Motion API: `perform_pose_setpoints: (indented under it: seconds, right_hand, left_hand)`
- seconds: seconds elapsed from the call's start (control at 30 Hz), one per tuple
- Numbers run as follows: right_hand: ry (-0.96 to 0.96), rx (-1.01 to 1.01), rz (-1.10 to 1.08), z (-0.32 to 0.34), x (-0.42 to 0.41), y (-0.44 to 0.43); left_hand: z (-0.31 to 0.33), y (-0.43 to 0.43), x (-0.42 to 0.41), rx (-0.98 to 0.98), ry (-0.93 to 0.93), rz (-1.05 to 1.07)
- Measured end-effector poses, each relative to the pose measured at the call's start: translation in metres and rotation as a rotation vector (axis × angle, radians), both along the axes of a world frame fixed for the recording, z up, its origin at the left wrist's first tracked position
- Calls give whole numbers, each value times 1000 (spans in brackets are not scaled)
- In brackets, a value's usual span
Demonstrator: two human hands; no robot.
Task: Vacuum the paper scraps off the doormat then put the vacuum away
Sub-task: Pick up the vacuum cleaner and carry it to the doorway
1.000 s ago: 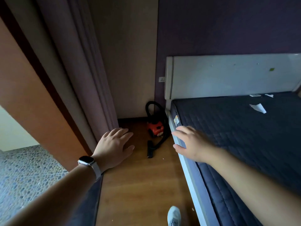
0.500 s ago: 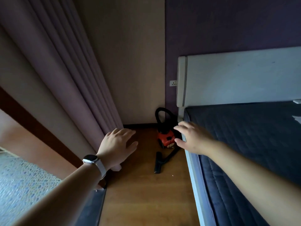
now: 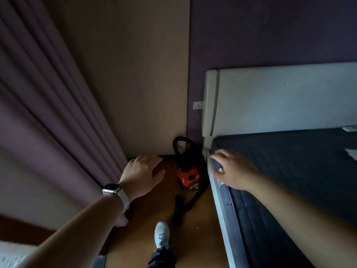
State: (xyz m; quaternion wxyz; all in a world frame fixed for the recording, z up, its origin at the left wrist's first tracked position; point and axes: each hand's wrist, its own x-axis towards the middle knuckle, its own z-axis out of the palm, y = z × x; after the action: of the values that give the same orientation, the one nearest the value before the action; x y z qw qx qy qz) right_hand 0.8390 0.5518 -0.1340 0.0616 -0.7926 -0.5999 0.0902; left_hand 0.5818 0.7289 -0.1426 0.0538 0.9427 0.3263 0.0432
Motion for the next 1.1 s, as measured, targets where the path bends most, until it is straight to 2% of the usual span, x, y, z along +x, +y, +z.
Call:
perform_pose_setpoints:
  seconds: [0.33, 0.6, 0.8, 1.1]
  right_hand:
    - [18, -127, -184, -29, 70, 146]
    - [159, -211, -311, -108, 112, 201]
    - [245, -242, -236, -226, 152, 241]
    - [337, -322, -231, -495, 207, 274]
  left_hand:
    - [-74, 187, 107, -231, -35, -210]
    - [-145, 243, 180, -407, 1, -161]
    - [-255, 248, 222, -457, 18, -109]
    - [-496, 255, 285, -459, -34, -42]
